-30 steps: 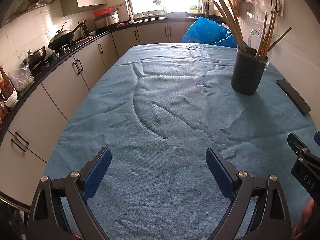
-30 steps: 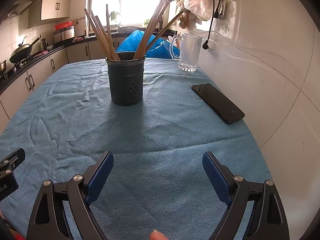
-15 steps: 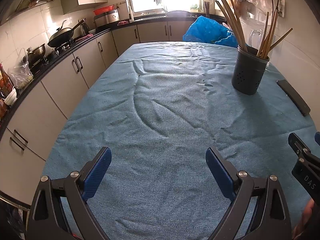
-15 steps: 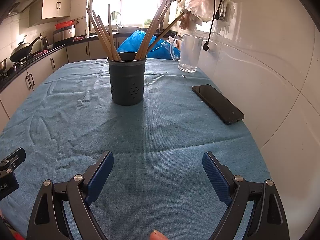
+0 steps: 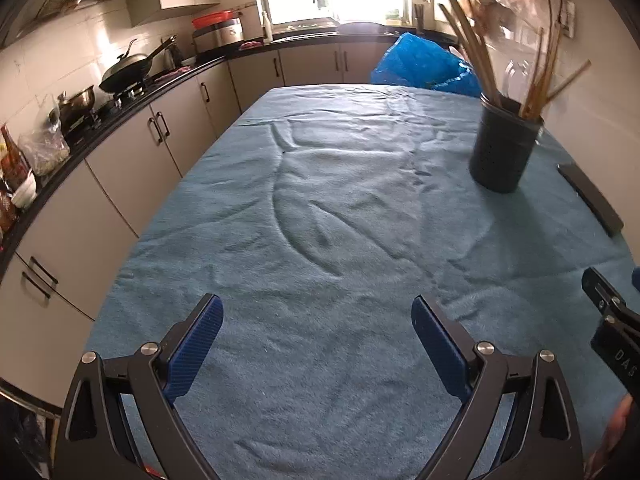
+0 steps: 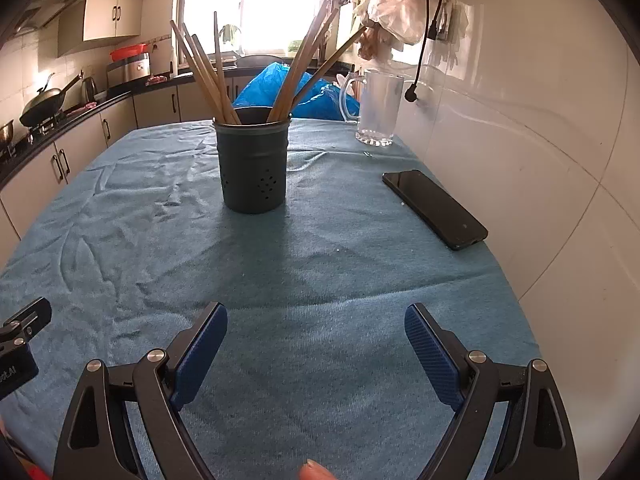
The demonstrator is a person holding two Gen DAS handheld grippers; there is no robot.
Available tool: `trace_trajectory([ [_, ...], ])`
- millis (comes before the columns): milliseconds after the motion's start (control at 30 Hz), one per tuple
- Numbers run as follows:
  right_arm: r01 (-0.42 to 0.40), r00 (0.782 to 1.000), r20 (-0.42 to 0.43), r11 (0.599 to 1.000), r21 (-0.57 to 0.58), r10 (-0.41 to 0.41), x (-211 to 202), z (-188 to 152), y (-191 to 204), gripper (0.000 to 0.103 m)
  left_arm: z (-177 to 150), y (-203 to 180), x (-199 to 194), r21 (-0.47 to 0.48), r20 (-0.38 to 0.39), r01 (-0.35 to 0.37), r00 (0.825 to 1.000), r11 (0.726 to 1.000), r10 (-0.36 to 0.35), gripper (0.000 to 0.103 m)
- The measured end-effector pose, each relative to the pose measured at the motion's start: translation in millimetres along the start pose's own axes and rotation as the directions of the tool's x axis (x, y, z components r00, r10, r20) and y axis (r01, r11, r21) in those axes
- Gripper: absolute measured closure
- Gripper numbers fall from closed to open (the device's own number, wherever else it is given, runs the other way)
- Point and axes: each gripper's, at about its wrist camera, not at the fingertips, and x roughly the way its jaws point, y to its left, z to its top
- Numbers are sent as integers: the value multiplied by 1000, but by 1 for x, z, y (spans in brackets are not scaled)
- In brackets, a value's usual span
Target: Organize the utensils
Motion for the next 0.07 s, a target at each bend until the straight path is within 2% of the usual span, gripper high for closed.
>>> trace_trajectory([
  [67,-11,1000,-29,1000,28,12,10,5,-10,10,7,12,11,-24,-30,11,999,1000,-12,8],
])
